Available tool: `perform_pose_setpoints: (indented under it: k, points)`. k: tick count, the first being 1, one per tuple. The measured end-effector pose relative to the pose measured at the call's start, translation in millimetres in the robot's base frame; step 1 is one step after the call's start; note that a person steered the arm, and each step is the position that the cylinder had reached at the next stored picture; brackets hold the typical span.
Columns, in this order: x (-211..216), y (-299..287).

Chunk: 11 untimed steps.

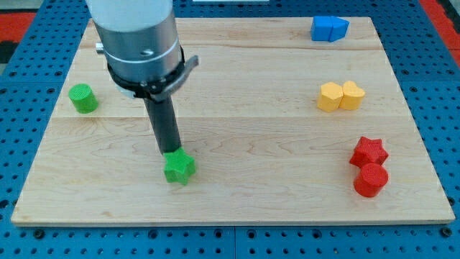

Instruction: Move the green circle to the green star

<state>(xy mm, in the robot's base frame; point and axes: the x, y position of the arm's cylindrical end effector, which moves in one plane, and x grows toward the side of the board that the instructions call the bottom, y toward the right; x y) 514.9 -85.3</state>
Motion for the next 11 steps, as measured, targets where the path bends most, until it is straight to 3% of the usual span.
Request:
perform_pose_setpoints:
  k: [2, 3, 4, 5, 6, 7, 8, 11]
  points:
    - [-50.1, -17.1]
    - [-49.3, -24.0]
    - [-113.1, -36.3]
    - [-182.8, -85.9]
    - [-192.0, -150.3]
    - [-161.4, -200.0]
    - [-118.5, -210.7]
    - [-100.0, -122.2]
